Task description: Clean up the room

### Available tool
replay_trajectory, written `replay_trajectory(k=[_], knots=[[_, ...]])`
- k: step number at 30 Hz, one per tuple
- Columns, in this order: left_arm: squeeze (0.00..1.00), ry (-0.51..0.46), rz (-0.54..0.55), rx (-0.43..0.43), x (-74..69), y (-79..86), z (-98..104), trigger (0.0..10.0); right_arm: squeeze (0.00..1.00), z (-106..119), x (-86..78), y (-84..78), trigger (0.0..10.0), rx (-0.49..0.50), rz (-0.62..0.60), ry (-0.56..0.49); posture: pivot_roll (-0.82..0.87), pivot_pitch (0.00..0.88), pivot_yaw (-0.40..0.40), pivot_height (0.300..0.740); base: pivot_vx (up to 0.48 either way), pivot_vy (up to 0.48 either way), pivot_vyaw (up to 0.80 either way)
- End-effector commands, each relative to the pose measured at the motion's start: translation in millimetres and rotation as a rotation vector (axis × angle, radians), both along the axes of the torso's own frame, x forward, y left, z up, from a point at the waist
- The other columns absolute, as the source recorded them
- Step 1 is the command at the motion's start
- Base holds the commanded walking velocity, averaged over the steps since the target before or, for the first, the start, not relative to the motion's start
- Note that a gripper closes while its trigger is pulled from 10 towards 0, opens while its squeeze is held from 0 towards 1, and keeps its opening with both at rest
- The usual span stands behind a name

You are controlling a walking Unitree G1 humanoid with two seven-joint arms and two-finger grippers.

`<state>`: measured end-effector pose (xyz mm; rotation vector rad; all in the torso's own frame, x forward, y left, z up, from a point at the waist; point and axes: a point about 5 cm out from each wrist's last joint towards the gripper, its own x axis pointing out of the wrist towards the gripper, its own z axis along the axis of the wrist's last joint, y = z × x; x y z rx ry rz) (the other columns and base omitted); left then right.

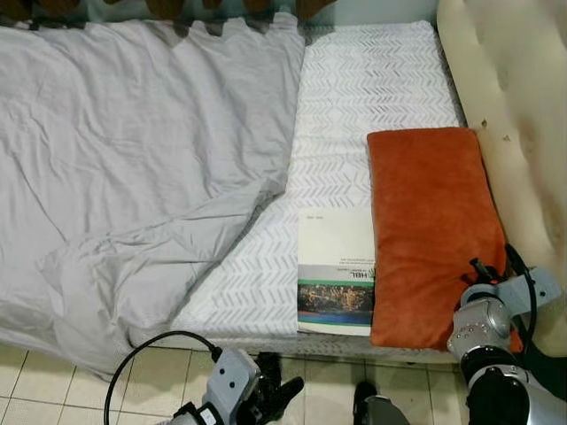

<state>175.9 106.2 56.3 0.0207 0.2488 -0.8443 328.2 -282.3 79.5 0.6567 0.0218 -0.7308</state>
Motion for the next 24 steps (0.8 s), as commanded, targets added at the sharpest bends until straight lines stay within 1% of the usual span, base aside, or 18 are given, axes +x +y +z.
replay_trajectory(k=[1, 3, 6, 11, 14, 15, 16, 17, 18, 20, 23, 24], knots=[[0.0, 0.007, 0.006, 0.016, -5.7, 1.6, -1.8, 10.0, 0.0, -26.4, -9.9, 13.8, 0.0, 0.058, 0.033, 0.107, 0.15, 0.428, 0.065, 0.74, 0.0, 0.0, 0.0], [0.0, 0.005, 0.016, 0.018, -6.8, 2.9, -1.4, 10.0, 0.0, -22.1, -8.1, 9.2, 0.0, 0.019, 0.055, 0.115, 0.16, 0.429, 0.058, 0.74, 0.0, 0.0, 0.0], [0.0, 0.007, 0.021, 0.023, -9.0, 4.5, -2.1, 10.0, 0.0, -20.8, -7.9, 6.2, 0.0, 0.033, 0.05, 0.105, 0.16, 0.426, 0.056, 0.74, 0.0, 0.0, 0.0], [0.0, 0.007, 0.026, 0.026, -9.6, 4.9, -2.1, 10.0, 0.0, -20.0, -6.9, 6.3, 0.0, 0.048, 0.05, 0.097, 0.17, 0.421, 0.055, 0.74, 0.0, 0.0, 0.0], [0.0, 0.003, 0.033, 0.027, -8.8, 5.0, -1.6, 10.0, 0.0, -18.1, -5.4, 6.2, 0.0, -0.009, 0.075, 0.135, 0.17, 0.419, 0.055, 0.74, 0.0, 0.0, 0.0], [0.0, 0.002, 0.035, 0.028, -8.4, 5.1, -1.4, 10.0, 0.0, -17.3, -4.7, 6.1, 10.0, -0.034, 0.09, 0.149, 0.17, 0.42, 0.054, 0.74, 0.0, 0.0, 0.0], [0.0, 0.001, 0.036, 0.028, -8.0, 5.2, -1.2, 10.0, 0.0, -15.9, -4.4, 5.1, 10.0, -0.064, 0.094, 0.161, 0.17, 0.422, 0.054, 0.74, 0.0, 0.0, 0.0], [0.0, 0.001, 0.038, 0.029, -8.3, 5.4, -1.1, 10.0, 1.0, -14.3, -4.5, 3.2, 10.0, -0.096, 0.091, 0.172, 0.17, 0.422, 0.054, 0.74, 0.0, 0.0, 0.0], [0.0, 0.001, 0.038, 0.029, -8.3, 5.4, -1.1, 10.0, 1.0, -14.3, -4.5, 3.2, 10.0, -0.096, 0.091, 0.172, 0.17, 0.422, 0.054, 0.74, 0.0, 0.0, 0.0], [0.0, 0.002, 0.041, 0.031, -9.1, 5.6, -1.4, 10.0, 1.0, -11.4, -4.6, -0.1, 10.0, -0.128, 0.078, 0.176, 0.16, 0.427, 0.052, 0.74, 0.0, 0.0, 0.0], [0.0, 0.003, 0.042, 0.033, -9.8, 5.2, -1.4, 10.0, 1.0, -6.0, -3.8, -2.6, 10.0, -0.2, 0.064, 0.185, 0.16, 0.435, 0.054, 0.74, 0.0, 0.0, 0.0], [0.0, 0.003, 0.042, 0.033, -9.8, 5.1, -1.3, 10.0, 1.0, -2.5, -3.3, -4.3, 10.0, -0.245, 0.053, 0.192, 0.16, 0.439, 0.054, 0.74, 0.0, 0.0, 0.0]])
